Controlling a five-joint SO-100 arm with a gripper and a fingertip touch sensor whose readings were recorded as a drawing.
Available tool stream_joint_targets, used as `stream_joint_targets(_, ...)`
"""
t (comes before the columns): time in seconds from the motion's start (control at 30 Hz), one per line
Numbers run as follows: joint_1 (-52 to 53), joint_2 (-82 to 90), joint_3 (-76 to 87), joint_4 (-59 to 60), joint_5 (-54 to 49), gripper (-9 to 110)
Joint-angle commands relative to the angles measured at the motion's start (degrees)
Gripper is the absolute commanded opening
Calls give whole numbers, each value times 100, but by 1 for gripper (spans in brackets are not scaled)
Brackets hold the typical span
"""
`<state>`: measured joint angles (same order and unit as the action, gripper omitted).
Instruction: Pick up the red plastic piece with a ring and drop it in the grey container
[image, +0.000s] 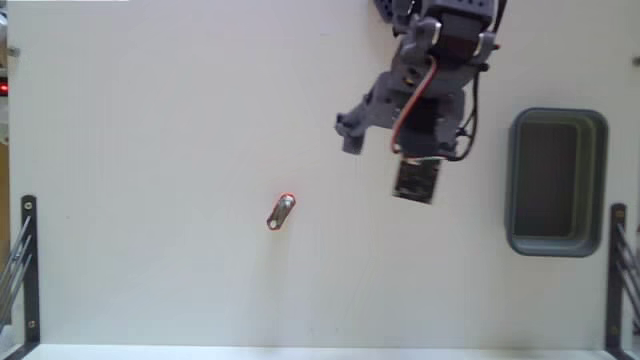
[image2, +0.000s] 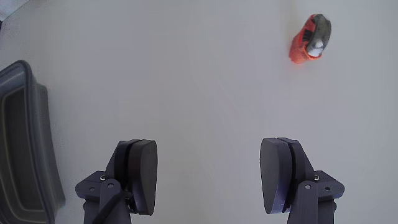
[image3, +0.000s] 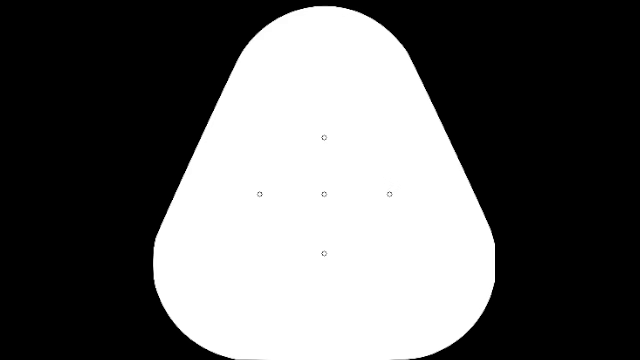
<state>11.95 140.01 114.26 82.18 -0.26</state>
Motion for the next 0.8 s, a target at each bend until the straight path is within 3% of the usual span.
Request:
stream_joint_targets(0.0,443,210,30,-22,26,110)
stream_joint_targets(0.77,2000,210,30,-22,26,110)
